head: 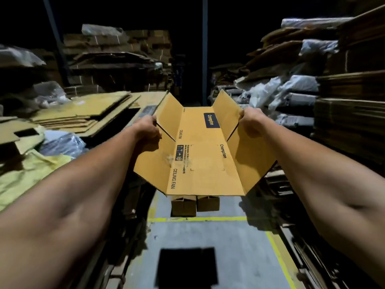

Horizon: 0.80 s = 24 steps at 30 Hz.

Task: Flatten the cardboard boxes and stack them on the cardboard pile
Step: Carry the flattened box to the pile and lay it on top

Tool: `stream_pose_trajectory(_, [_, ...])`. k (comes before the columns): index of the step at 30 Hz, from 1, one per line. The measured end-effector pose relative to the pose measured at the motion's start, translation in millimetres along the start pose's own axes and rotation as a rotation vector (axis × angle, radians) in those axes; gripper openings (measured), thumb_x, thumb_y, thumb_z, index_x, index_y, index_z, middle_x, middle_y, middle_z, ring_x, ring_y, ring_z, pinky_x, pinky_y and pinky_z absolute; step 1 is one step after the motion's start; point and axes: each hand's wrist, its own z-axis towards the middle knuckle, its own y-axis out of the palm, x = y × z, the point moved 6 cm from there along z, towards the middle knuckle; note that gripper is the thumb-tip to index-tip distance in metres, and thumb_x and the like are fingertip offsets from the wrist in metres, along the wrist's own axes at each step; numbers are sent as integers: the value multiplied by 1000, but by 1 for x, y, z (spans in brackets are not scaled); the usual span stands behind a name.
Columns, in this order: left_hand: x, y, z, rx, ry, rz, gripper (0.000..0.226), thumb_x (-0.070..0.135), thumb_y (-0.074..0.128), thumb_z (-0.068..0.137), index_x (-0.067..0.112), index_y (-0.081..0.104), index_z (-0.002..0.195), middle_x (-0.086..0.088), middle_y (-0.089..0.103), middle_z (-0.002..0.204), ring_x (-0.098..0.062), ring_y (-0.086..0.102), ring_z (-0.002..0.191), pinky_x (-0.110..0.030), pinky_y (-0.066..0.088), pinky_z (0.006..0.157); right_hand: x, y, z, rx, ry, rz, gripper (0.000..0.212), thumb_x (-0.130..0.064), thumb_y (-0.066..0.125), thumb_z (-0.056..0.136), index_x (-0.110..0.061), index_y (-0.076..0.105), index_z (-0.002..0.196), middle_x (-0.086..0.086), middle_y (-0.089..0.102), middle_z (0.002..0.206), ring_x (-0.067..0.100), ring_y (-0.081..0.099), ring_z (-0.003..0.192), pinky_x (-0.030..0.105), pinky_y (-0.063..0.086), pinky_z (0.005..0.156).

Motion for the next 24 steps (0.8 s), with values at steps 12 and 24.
stream_pose_trajectory(12, [-6,-136,83,9,62,-10,41,-4,71,92,22,63,123,-12,71,110,-19,70,88,-28,52,61,-115,-32,64,56,-44,176,23,-3,58,94,-8,63,116,16,55,115,20,57,79,25,44,47])
stream_pose_trajectory(24, [-103,-234,297,216,-17,33,69,9,70,97,31,43,156,-2,62,111,-11,54,82,-24,43,61,-283,79,290,61,-150,336,43,-10,65,96,-13,62,139,18,60,130,28,55,99,32,46,75])
